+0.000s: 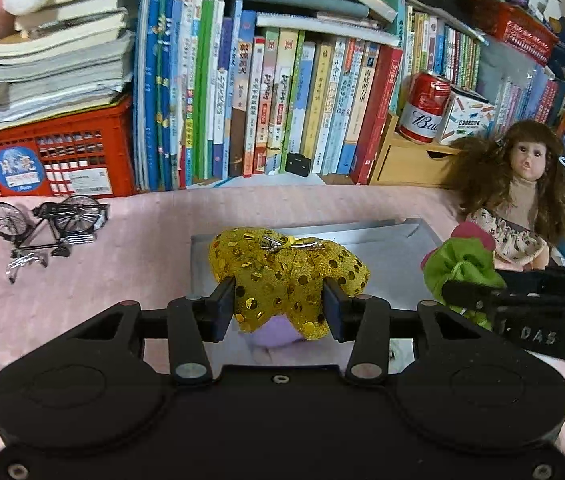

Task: Organize soft objects
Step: 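Carry both items over the white tray and open both grippers to drop them, then move the left gripper to the blue mask packet while the right approaches the white foam block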

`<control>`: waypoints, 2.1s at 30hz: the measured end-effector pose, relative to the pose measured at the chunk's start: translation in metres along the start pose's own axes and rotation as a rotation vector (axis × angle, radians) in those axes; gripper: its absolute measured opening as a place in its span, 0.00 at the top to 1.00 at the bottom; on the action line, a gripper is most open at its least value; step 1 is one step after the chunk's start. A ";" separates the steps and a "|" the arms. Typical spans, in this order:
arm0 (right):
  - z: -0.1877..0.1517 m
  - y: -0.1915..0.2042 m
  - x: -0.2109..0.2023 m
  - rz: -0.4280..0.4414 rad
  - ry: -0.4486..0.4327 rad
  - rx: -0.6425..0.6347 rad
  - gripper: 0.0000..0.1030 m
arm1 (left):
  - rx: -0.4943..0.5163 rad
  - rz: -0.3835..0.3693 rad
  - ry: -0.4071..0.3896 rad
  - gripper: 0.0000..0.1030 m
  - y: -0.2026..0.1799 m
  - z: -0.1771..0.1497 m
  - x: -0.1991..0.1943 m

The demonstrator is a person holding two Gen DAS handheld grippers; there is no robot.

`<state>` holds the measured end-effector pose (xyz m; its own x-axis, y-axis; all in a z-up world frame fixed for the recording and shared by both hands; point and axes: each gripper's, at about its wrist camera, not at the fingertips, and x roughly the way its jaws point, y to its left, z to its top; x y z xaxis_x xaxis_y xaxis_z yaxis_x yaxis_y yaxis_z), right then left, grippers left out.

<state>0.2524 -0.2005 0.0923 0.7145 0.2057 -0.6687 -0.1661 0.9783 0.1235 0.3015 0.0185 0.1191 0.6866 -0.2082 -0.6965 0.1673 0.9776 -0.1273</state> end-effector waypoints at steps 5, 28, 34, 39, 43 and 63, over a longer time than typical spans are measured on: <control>0.005 -0.007 0.022 -0.039 0.046 0.006 0.49 | 0.000 0.004 0.045 0.57 -0.008 0.009 0.026; 0.005 -0.011 0.059 -0.011 0.168 0.009 0.34 | 0.034 -0.001 0.133 0.35 -0.022 0.008 0.069; 0.005 -0.012 0.053 0.000 0.160 0.022 0.27 | 0.058 0.001 0.117 0.26 -0.026 0.007 0.062; 0.007 -0.013 0.041 0.002 0.138 0.034 0.21 | 0.070 -0.008 0.104 0.20 -0.028 0.006 0.049; 0.007 -0.013 0.029 0.011 0.115 0.033 0.19 | 0.069 -0.019 0.085 0.16 -0.028 0.005 0.037; -0.002 -0.010 -0.021 0.040 0.020 0.005 0.15 | 0.064 -0.042 0.001 0.10 -0.032 -0.007 -0.019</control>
<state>0.2371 -0.2150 0.1037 0.6933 0.2441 -0.6780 -0.1910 0.9695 0.1538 0.2780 -0.0084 0.1311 0.6775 -0.2489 -0.6922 0.2410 0.9642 -0.1109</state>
